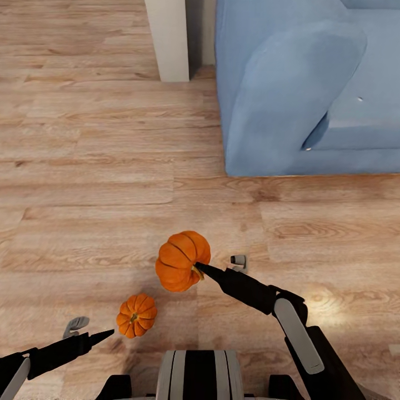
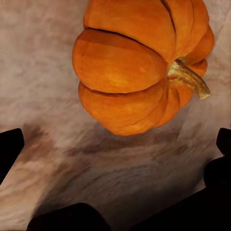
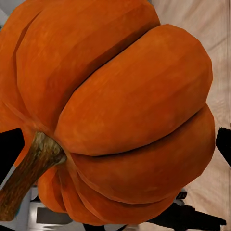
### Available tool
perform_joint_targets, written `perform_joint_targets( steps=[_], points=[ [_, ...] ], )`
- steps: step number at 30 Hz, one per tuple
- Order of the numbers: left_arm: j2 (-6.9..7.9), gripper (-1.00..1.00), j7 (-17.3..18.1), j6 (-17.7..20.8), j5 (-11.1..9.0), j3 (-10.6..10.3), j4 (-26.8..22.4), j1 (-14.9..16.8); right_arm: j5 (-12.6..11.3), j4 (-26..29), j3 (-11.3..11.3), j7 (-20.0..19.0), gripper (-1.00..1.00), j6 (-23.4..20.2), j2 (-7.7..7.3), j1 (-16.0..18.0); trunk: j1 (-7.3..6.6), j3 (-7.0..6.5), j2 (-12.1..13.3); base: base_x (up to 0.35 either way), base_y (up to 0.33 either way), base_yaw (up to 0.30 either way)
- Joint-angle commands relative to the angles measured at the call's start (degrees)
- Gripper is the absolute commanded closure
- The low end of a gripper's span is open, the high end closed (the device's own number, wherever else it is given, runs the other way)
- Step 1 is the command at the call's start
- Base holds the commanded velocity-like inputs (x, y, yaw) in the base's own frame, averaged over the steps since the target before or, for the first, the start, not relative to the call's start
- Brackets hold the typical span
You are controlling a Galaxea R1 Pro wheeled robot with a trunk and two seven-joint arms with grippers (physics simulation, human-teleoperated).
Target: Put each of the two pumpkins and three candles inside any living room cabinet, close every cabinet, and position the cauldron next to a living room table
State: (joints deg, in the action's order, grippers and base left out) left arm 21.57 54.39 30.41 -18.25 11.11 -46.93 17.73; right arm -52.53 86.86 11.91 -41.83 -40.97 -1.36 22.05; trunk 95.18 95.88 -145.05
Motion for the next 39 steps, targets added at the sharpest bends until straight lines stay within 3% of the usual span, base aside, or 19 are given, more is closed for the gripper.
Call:
perform_joint_targets(
  steps=[1,5,9,11,39],
  points=[
    [-0.08,-1.00,0.04,0.03,-0.31,0.28,0.00,0.01,-0.24,-0.11,0.06,0.09,1.00,-0.09,0.08,0.01,0.02,0.23,-0.02,0.000,0.000,0.000],
    [0.01,-1.00,0.15,0.28,-3.38,1.44,0.00,0.03,-0.14,-0.64,0.19,0.82,1.00,-0.06,0.54,0.01,0.13,1.11,-0.07,0.000,0.000,0.000],
    [0.28,-1.00,0.70,0.26,-9.58,3.01,0.00,0.01,-0.09,-1.76,0.28,3.03,1.00,-0.09,1.59,0.01,0.20,1.78,-0.11,0.000,0.000,0.000],
    [0.33,-1.00,0.81,0.30,-10.53,3.67,0.00,0.01,-0.06,-2.33,0.29,4.06,1.00,-0.14,1.82,0.01,0.23,2.00,-0.12,0.000,0.000,0.000],
    [-0.19,-1.00,0.70,0.09,-11.28,4.36,0.00,0.03,-0.03,-2.74,1.09,5.52,1.00,-0.08,2.06,0.01,0.95,8.20,-0.50,0.000,0.000,0.000]
  ],
)
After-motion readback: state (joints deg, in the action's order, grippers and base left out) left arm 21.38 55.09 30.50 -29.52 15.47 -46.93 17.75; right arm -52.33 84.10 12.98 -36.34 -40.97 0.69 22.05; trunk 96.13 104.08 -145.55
